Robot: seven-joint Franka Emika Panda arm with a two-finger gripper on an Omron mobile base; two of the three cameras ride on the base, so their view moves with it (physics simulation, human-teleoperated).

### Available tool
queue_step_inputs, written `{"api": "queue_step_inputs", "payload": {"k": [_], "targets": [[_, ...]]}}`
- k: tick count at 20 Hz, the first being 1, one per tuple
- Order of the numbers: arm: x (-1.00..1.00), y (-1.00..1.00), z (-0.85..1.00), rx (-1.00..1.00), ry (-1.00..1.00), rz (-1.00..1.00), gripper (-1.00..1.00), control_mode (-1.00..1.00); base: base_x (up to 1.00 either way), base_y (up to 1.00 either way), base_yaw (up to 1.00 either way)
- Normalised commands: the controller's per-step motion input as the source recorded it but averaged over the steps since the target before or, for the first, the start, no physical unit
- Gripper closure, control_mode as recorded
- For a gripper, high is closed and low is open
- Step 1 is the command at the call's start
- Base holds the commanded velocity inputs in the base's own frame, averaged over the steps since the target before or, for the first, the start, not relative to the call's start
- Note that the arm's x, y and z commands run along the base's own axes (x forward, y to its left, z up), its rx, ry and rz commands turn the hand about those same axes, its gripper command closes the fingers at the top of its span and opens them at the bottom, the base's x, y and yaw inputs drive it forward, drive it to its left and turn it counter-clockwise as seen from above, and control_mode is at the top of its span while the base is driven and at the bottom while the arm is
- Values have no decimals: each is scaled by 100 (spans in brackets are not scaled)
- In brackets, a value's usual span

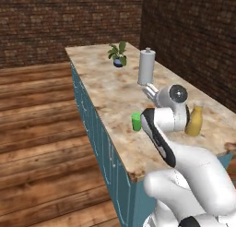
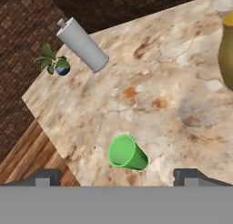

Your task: Place the pitcher and cup on the dining counter for serving.

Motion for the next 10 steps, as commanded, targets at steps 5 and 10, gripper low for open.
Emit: {"api": "queue_step_inputs", "payload": {"k": [5, 10], "targets": [[-100, 7, 83, -3, -27, 2, -100, -100, 0, 0, 0], [-100, 18, 64, -10, -18, 7, -100, -100, 0, 0, 0]]}}
